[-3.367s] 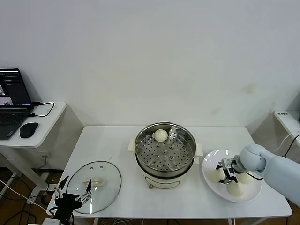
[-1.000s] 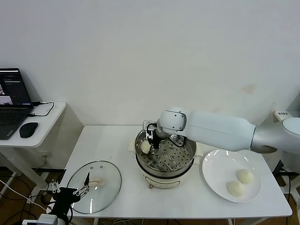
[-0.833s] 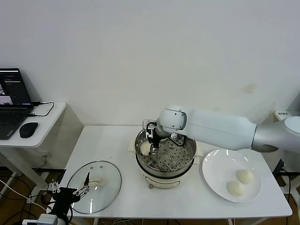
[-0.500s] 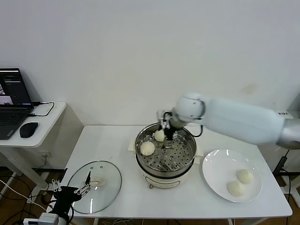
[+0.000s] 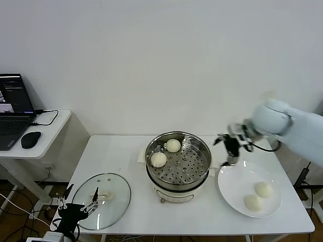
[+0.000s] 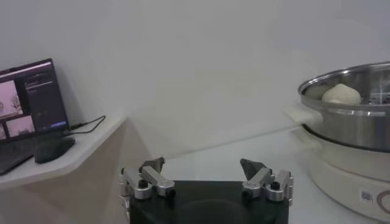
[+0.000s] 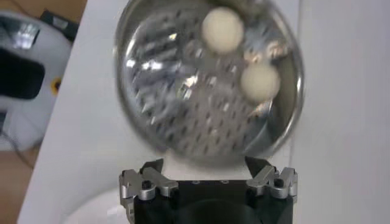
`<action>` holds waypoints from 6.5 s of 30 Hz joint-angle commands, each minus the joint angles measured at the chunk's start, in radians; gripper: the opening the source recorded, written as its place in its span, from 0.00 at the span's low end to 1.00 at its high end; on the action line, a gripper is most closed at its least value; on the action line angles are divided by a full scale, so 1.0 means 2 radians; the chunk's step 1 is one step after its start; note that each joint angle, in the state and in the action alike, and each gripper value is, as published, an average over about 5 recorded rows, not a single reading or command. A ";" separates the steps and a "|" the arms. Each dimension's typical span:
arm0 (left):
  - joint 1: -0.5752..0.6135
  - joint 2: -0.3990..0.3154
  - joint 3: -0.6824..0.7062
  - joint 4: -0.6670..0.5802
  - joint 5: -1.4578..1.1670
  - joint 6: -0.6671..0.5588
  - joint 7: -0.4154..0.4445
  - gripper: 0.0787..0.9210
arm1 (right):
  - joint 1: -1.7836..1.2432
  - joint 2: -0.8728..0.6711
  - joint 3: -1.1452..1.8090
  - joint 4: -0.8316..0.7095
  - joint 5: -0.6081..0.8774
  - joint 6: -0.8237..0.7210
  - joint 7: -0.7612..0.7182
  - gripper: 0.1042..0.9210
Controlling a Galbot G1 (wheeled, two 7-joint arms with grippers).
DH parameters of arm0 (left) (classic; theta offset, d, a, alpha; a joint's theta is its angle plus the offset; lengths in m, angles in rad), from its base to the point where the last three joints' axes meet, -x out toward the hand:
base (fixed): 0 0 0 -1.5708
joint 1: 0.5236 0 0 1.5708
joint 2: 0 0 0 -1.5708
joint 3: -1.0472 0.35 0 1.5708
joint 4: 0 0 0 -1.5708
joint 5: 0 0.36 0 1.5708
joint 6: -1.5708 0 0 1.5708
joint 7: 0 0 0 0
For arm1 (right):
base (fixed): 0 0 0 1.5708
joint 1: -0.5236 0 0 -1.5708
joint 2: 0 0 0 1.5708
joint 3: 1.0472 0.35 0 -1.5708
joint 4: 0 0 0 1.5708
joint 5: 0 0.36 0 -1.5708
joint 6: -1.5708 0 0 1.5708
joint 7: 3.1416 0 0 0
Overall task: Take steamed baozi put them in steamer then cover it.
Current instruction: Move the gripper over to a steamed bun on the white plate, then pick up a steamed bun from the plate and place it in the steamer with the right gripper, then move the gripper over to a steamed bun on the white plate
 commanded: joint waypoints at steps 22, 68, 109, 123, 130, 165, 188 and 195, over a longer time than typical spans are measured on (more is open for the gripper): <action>0.011 -0.002 -0.009 -0.003 0.004 0.001 0.000 0.88 | -0.425 -0.090 0.244 -0.010 -0.162 0.059 0.066 0.88; 0.014 -0.007 -0.018 -0.002 0.002 0.001 0.000 0.88 | -0.414 -0.046 0.252 -0.042 -0.174 0.030 0.064 0.60; 0.008 -0.012 -0.022 -0.015 -0.003 0.001 -0.001 0.88 | 0.112 0.235 -0.109 -0.027 0.024 0.095 0.057 0.61; 0.004 -0.017 -0.030 -0.017 -0.007 0.002 -0.002 0.88 | 0.055 0.252 -0.153 -0.037 -0.114 0.236 0.057 0.61; 0.003 -0.019 -0.029 -0.018 -0.006 0.002 -0.003 0.88 | 0.041 0.248 -0.150 -0.041 -0.152 0.276 0.058 0.62; -0.007 -0.004 -0.029 -0.017 -0.010 0.004 -0.001 0.88 | 0.038 0.045 -0.021 -0.013 -0.023 0.027 0.057 0.88; -0.011 0.009 -0.017 -0.013 -0.012 0.003 0.003 0.88 | -0.282 -0.091 0.186 -0.109 -0.124 0.096 0.051 0.88; -0.007 0.008 -0.021 -0.011 -0.011 0.004 0.003 0.88 | -0.383 -0.055 0.270 -0.147 -0.152 0.102 0.059 0.88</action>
